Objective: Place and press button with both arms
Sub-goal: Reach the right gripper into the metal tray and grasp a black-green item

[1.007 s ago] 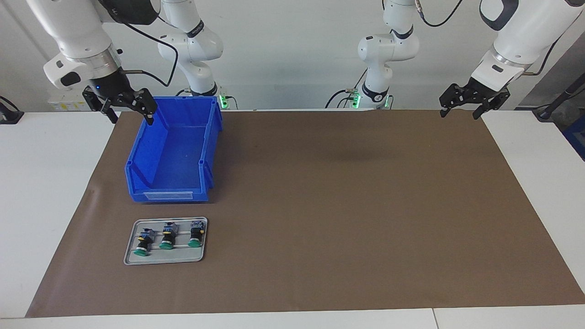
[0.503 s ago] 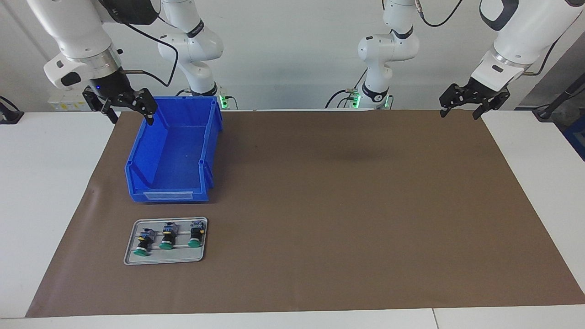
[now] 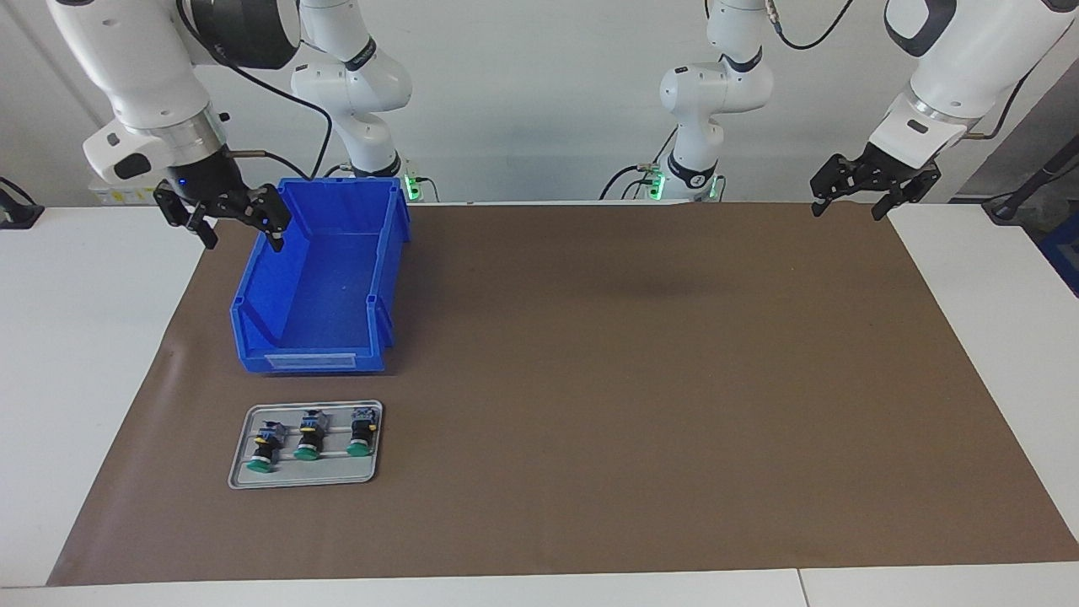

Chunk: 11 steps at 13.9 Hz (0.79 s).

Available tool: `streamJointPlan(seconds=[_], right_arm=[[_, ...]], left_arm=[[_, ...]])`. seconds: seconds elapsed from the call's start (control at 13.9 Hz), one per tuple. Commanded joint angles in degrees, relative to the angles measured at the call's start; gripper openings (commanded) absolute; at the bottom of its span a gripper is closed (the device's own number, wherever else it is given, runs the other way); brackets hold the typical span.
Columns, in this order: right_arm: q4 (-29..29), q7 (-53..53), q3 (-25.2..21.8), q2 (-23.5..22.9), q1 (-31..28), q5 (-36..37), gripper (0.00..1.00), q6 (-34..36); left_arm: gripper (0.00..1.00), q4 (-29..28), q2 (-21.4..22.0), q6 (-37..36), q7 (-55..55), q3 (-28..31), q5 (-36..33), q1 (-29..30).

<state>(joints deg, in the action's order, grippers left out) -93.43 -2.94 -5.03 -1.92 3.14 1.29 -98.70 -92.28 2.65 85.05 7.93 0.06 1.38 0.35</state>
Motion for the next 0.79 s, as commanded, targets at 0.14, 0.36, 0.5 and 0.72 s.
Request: streamJointPlan(seconds=[0.14,0.36,0.5,0.72], right_arm=[[2.03,-0.14,0.63,-12.56,-0.16,-0.5,1.0,-13.41],[1.94,0.21,0.63,-18.28,-0.33,-0.5,1.0,-20.72],[1.15,2.05,0.63,-21.1,-0.24,-0.59,1.0,-24.5],[-0.17,5.75,0.72,-24.0,-0.6,-1.29,1.0,-28.91]], left_arm=[[1.0,-1.68,1.4,0.56,-0.37,0.03,-0.5,0.0],[1.0,-1.68,1.4,0.56,-0.28,0.03,-0.5,-0.08],[1.0,-1.68,1.4,0.64,-0.28,0.03,-0.5,0.0],[1.0,-1.68,1.4,0.56,-0.37,0.03,-0.5,0.0]])
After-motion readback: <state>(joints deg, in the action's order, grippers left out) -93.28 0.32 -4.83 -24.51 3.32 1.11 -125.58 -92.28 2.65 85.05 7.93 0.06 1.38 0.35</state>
